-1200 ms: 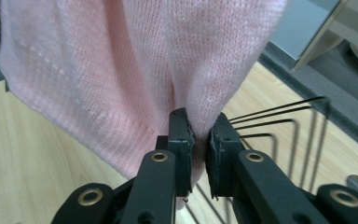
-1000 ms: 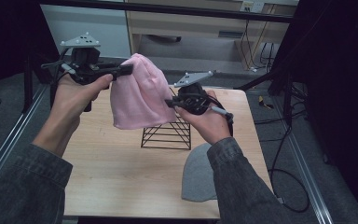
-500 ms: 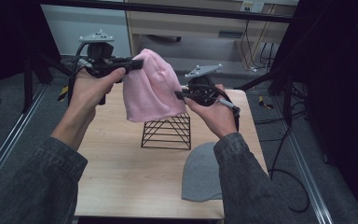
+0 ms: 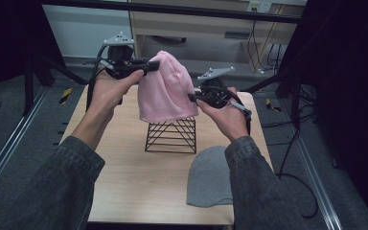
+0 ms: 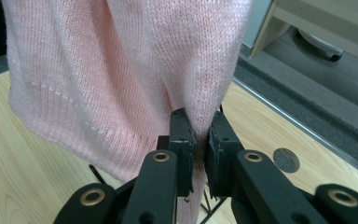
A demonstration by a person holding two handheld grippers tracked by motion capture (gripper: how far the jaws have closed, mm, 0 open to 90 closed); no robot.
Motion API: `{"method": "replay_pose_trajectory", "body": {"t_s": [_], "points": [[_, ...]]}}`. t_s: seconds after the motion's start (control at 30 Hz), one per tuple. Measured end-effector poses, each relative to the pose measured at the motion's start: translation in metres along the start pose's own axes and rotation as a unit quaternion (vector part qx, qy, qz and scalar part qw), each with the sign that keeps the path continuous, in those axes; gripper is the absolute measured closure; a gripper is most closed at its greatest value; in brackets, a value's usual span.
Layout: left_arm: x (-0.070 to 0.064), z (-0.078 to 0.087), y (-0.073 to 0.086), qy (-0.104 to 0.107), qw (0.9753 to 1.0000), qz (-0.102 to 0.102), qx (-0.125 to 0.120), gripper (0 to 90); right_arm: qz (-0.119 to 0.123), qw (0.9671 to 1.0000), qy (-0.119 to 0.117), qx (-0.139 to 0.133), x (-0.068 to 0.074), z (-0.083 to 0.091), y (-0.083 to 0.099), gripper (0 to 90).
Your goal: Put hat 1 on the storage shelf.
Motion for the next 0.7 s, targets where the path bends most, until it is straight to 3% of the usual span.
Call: {"method": "replay_pose_trajectory", "body": {"t_s": [0.3, 0.7], "points": [[0.006, -0.016, 0.005, -0.002, 1.0000, -0.003, 0.008, 78.2, -0.002, 0.9999, 0.005, 0.015, -0.005, -0.011, 0.007, 82.9], [-0.002, -0.036, 0.016, 0.003, 0.9997, -0.020, 0.012, 78.2, -0.006, 0.9998, 0.005, 0.018, -0.010, -0.024, 0.029, 83.0]]}}
Point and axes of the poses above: each handheld gripper's, and its own axes: z roughly backward along the jaws, y roughly out of its underside, x roughly to its left, the point moved 6 cm from there along -z, roughly forward along the jaws, and after that the axes turned 14 degrees about x, right-handed, at the moved point
